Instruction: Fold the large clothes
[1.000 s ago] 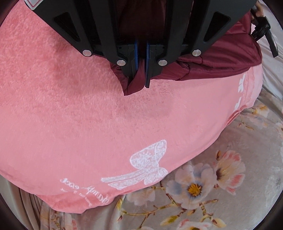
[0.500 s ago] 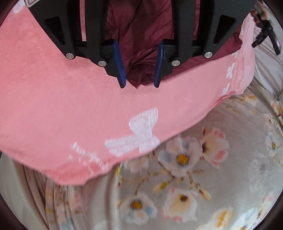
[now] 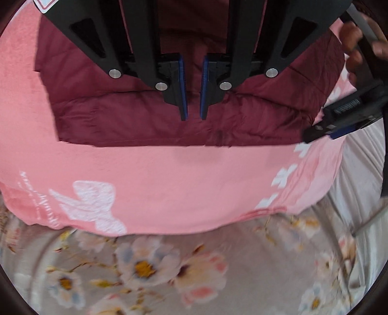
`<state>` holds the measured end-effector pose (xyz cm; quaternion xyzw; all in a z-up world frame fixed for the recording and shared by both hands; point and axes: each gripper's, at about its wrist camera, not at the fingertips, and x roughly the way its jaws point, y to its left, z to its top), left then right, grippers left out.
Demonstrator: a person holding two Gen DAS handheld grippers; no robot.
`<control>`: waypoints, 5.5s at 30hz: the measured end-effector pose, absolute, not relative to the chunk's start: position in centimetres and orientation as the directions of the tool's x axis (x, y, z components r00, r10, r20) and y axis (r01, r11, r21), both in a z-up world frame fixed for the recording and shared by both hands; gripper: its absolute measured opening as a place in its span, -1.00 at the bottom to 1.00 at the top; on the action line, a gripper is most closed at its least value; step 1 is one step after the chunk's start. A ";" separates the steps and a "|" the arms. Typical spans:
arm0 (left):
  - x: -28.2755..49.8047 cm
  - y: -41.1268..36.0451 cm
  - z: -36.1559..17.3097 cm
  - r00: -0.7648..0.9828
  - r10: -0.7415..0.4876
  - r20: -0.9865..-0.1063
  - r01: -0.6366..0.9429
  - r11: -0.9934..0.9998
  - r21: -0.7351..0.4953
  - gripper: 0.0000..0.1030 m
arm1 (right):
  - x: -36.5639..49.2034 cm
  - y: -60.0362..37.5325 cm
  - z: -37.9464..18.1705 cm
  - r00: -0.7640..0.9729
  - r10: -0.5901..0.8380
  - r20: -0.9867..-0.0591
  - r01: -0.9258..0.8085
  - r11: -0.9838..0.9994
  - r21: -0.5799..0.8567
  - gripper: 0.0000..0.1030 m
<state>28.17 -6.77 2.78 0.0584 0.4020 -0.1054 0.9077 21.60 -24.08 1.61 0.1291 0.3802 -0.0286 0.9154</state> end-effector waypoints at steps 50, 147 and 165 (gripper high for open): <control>31.6 -9.4 -6.2 0.650 -0.059 -0.757 0.166 0.984 0.066 0.84 | 26.5 -25.1 -6.0 0.673 0.035 -0.738 0.198 0.954 0.226 -0.91; 10.8 -25.8 0.0 0.386 -0.457 -0.801 0.553 0.810 -0.196 -0.57 | -5.7 -29.4 -3.1 0.673 -0.035 -0.738 0.386 0.868 0.312 -0.75; 15.2 -15.6 12.6 0.583 -0.557 -0.592 0.405 0.830 -0.382 0.86 | 2.0 -37.0 7.4 0.841 -0.044 -0.539 0.345 0.812 0.471 0.06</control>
